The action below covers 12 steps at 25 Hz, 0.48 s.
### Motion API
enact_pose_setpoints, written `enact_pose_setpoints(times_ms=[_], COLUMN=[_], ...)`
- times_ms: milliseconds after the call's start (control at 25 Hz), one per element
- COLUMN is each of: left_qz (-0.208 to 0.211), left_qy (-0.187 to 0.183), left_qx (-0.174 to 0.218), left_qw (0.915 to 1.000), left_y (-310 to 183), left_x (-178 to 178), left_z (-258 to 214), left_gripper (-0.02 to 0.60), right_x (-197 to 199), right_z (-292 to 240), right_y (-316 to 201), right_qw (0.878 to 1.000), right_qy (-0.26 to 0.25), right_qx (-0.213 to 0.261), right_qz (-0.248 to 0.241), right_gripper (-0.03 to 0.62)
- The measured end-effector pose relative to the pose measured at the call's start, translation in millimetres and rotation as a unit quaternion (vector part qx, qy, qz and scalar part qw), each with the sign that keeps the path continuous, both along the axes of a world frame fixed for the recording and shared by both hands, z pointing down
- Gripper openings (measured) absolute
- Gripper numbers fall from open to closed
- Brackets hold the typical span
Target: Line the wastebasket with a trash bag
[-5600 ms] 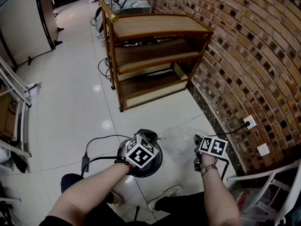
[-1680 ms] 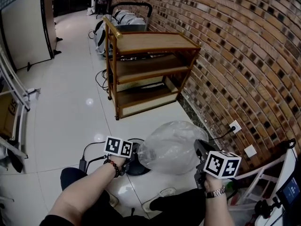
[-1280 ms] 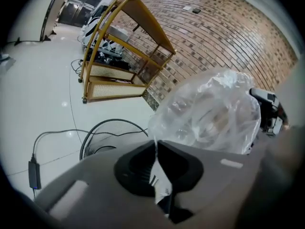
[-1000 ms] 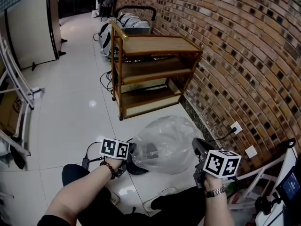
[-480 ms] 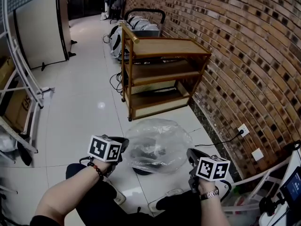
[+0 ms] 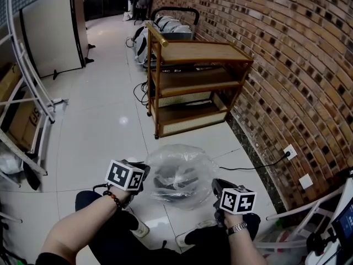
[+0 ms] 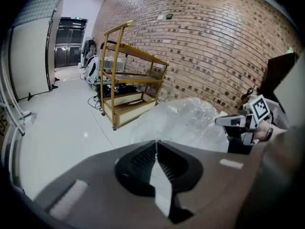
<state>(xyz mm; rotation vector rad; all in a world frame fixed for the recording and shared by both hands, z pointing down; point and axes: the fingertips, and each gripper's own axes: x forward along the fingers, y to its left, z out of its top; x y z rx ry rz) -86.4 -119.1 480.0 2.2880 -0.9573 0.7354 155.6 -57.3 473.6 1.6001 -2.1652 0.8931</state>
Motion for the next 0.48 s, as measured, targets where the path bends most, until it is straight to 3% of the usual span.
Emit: enact_pose_setpoints(times_ms=[480], left_qz=[-0.003], left_qy=[-0.032], left_qx=[-0.015], left_qw=[0.9994], left_y=[-13.4], left_x=[2.4], left_z=[43.1], left_gripper=[0.003], right_x=[7.7], right_z=[44.7], right_y=[-12.1], right_qw=[0.999], right_qy=[0.028], right_qx=[-0.021], right_qz=[0.003], right_gripper=[0.002])
